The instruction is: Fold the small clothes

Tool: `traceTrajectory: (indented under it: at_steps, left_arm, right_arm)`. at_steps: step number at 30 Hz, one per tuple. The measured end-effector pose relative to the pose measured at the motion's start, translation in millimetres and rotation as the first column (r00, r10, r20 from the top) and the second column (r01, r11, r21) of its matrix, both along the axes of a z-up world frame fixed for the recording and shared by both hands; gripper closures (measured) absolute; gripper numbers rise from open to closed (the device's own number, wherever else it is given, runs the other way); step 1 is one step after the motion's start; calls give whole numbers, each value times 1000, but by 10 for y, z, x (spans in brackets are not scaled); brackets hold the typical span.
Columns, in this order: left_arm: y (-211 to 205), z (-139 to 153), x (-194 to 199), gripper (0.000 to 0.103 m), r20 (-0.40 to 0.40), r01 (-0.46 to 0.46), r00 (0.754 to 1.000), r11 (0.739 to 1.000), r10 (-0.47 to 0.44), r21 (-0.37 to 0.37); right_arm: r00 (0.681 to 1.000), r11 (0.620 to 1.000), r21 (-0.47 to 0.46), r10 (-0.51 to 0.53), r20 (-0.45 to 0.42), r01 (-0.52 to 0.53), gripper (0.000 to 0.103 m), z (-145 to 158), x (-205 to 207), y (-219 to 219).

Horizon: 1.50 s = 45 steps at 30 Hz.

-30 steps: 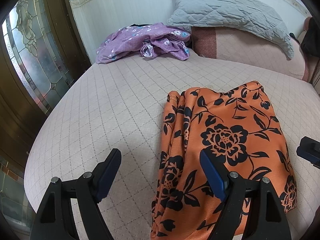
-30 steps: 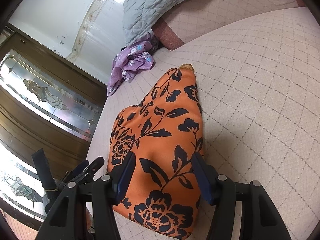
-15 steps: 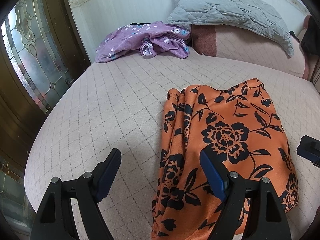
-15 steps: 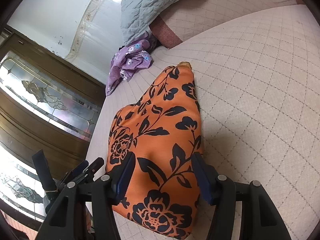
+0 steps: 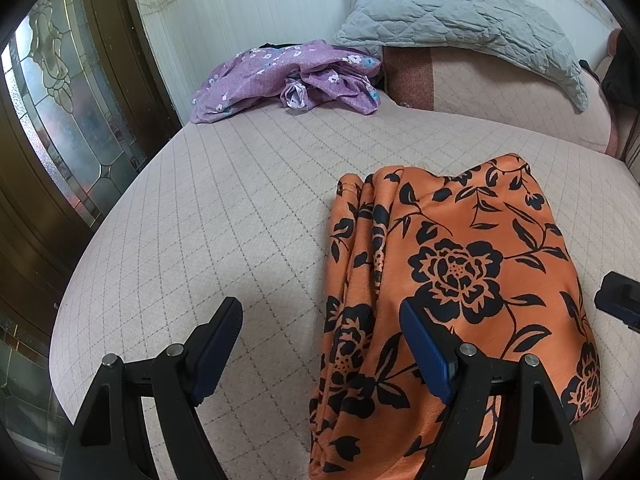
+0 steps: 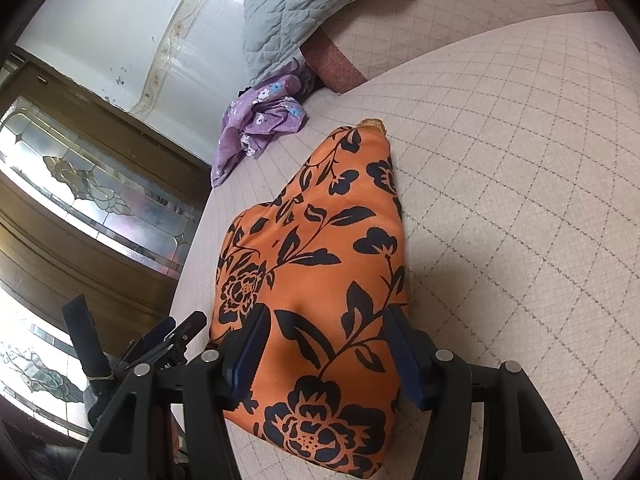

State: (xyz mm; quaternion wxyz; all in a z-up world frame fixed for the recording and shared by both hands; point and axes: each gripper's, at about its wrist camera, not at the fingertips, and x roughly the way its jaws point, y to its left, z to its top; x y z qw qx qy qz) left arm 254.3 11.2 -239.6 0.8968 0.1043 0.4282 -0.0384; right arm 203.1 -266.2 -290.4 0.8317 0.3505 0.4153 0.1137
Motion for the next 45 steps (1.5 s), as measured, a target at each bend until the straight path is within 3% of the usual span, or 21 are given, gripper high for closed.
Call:
traceTrajectory:
  at_steps: [5,7,8,10,15,19,22,26,30,33,40,45]
  left_arm:
    - [164,-46,50,22,-27,-21,999,999,20,-37]
    - [250,-153,118,22,-69,-55,996,998,53,-19]
    - [272,-234,157,22,-111,-61,992,998,59,-10]
    - [298,-353,186,22,-167,-56,985,998,52,-19]
    - [286,-278,117,22,-122,-21,992,1000,22,3]
    - [321,-140,121,22,-82,-38,996,997,32,-73]
    - [308,-75,131,22,-58,-38,998,990,31,-138]
    - [104,-262,196,22,-118,-1,993,997,-8,-76]
    - [34,-283,180,22,-119,-20,993,997,11,-74]
    - [87,-263,151,22,-118,-56,992,992,43,-110]
    - [172,-29,-160,22,0,-18,1000,992,18,-125]
    - [346,51,-155,20,-12,7,1000,975,-10,-223]
  right_arm:
    - [997,999,-23,39,69,-37,39,109,5,99]
    - [996,998,-36,54,74,-52,39,116,55,171]
    - [996,997,-37,65,59,-63,39,81,99,217]
    - [993,993,-49,104,-56,-107,39,-143,278,347]
    - [993,994,-32,104,-62,-107,40,-29,378,310]
    - [997,998,-37,62,43,-60,40,229,550,201]
    - [997,997,-33,67,35,-66,40,205,722,220]
    - [993,993,-33,114,-35,-115,39,-108,1049,407]
    - [993,992,-48,115,-20,-116,40,-106,1048,424]
    - [996,995,8,95,-4,-94,41,-11,878,281]
    - [1000,1000,21,19,0,-19,34,108,496,10]
    - [1000,999,47,-23,-12,23,33,155,121,-151]
